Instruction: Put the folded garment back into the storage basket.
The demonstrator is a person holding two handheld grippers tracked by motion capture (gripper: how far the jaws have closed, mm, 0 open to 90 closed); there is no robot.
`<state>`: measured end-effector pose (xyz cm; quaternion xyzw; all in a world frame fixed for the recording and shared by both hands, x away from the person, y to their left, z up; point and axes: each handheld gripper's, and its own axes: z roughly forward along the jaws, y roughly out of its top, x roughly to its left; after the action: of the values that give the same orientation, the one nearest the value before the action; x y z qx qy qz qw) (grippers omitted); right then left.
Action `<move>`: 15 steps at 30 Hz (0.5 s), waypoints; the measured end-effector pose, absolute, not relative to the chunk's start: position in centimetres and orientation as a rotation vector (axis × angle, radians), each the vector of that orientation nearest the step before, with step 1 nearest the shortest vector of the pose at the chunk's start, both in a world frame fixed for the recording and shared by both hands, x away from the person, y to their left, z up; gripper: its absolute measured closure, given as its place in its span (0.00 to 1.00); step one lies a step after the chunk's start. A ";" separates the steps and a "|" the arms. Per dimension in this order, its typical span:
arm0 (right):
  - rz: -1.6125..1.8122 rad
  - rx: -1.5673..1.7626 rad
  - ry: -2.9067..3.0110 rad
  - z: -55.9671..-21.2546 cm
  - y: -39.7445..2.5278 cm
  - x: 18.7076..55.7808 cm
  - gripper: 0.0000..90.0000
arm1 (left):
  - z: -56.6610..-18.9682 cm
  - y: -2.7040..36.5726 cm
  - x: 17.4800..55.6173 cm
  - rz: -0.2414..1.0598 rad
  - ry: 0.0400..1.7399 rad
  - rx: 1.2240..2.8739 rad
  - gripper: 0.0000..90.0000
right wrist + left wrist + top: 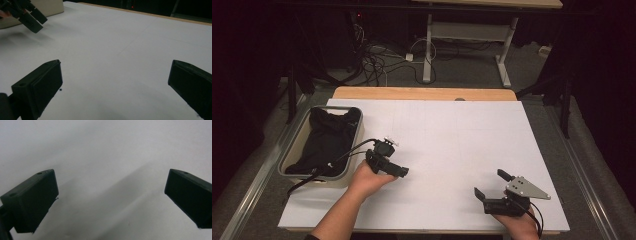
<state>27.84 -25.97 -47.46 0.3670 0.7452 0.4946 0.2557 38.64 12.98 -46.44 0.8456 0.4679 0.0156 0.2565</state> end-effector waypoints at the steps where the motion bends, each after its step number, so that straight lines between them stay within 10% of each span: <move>1: 1.345 0.997 2.022 -47.5 -26.0 27.8 0.00 | -46.6 13.1 38.5 0.048 1.262 2.268 0.00; 15: 1.358 0.997 2.027 -47.7 -25.9 27.9 0.00 | -48.4 14.4 36.0 0.161 1.099 2.040 0.00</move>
<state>27.90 -25.86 -47.66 0.3664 0.7445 0.4990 0.2500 35.98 14.40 -48.38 0.8056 0.4341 0.0637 0.3982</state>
